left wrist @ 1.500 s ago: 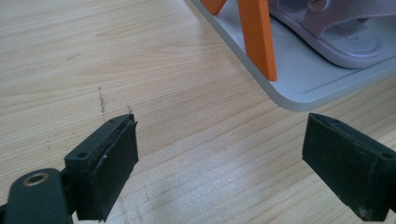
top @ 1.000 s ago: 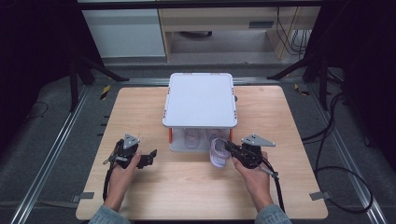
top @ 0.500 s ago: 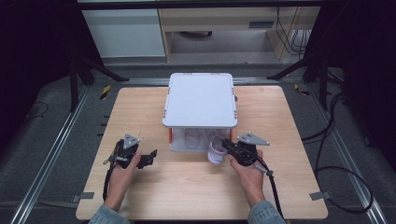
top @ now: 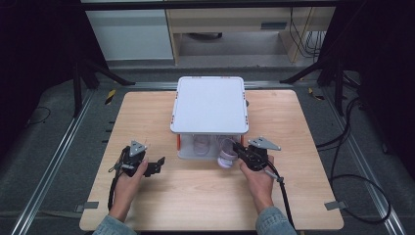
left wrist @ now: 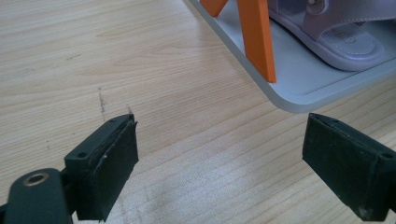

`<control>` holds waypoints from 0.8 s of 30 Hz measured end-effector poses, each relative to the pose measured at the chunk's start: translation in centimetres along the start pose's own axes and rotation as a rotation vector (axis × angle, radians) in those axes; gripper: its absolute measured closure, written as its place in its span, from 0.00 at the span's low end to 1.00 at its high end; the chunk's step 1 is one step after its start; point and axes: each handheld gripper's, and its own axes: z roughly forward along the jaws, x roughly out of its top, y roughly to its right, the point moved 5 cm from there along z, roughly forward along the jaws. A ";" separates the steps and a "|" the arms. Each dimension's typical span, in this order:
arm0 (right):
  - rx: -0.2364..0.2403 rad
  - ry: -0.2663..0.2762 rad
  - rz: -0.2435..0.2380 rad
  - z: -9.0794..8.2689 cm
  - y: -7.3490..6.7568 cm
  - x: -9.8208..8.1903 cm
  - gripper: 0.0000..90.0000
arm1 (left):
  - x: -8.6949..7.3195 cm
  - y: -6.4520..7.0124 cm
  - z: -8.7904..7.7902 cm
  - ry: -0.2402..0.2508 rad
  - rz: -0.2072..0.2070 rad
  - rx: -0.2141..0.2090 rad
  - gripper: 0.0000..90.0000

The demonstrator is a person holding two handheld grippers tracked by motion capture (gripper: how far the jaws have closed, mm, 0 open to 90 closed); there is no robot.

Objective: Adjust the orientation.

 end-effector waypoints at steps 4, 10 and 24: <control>-0.007 -0.004 -0.008 0.4 0.0 0.0 0.93 | 0.0 0.0 0.0 0.001 -0.001 -0.001 0.11; -0.034 -0.002 -0.016 0.6 0.1 0.0 0.93 | 0.0 0.1 0.0 0.000 0.001 -0.002 0.11; -0.072 -0.012 -0.020 1.9 -0.4 -0.3 0.93 | 0.0 0.2 0.0 0.002 0.004 -0.007 0.11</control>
